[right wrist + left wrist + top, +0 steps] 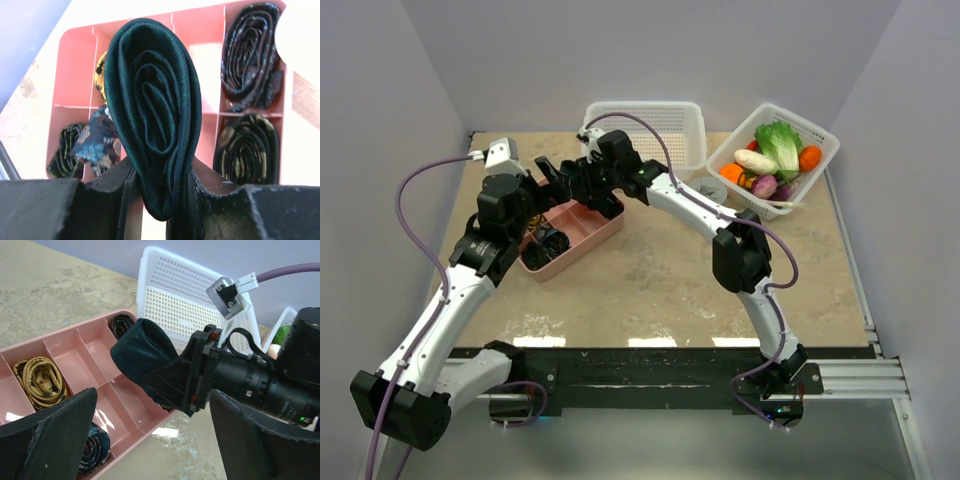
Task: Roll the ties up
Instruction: Place the tie in the storage box.
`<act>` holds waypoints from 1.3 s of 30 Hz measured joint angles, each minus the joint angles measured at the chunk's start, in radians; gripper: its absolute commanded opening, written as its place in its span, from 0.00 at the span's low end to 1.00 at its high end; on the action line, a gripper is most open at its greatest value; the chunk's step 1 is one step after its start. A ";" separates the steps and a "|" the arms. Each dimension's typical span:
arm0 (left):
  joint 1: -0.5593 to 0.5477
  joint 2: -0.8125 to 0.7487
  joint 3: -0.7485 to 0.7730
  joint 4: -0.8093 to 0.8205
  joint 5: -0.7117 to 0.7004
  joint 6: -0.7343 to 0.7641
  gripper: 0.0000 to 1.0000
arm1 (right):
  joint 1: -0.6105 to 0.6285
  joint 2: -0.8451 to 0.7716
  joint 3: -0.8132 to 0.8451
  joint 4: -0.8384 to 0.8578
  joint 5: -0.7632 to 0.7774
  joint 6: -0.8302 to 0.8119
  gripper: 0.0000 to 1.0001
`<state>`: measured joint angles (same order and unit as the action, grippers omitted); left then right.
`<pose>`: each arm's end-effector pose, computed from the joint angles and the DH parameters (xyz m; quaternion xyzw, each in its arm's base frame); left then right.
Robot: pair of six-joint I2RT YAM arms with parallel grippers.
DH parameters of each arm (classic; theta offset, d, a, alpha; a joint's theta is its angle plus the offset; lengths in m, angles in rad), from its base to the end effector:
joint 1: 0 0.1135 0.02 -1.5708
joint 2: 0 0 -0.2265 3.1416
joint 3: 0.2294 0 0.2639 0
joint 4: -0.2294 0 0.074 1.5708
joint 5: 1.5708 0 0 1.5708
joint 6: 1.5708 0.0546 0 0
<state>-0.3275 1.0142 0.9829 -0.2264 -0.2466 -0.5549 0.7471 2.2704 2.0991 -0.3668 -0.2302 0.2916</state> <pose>0.2711 -0.0780 0.3254 -0.1638 0.7725 -0.1706 0.5893 0.3866 0.3751 0.2369 -0.2503 0.8288 0.3301 0.3762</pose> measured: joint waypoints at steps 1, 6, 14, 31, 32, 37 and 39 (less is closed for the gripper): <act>0.000 -0.007 0.000 -0.002 -0.004 0.001 1.00 | 0.005 0.017 0.021 0.000 0.005 0.004 0.00; 0.000 -0.029 0.000 -0.014 -0.029 0.019 1.00 | 0.014 0.059 0.055 0.003 0.030 0.019 0.00; 0.000 -0.029 0.000 -0.044 -0.050 0.029 1.00 | 0.019 0.060 -0.022 0.038 0.083 0.039 0.00; 0.006 0.006 0.000 -0.045 -0.049 0.043 1.00 | 0.025 -0.026 -0.201 0.075 0.163 0.040 0.00; 0.006 0.011 0.000 -0.045 -0.049 0.043 1.00 | 0.026 -0.040 -0.217 0.076 0.164 0.040 0.00; 0.006 0.026 -0.013 -0.043 -0.049 0.043 1.00 | 0.034 -0.069 -0.255 0.083 0.164 0.031 0.00; 0.006 0.034 -0.020 -0.045 -0.049 0.043 1.00 | 0.037 -0.069 -0.260 0.083 0.163 0.027 0.00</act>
<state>-0.3218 1.0477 0.9627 -0.2710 -0.2955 -0.5114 0.7837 2.2017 1.8393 -0.2840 -0.0677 0.3183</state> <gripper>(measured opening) 0.996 0.309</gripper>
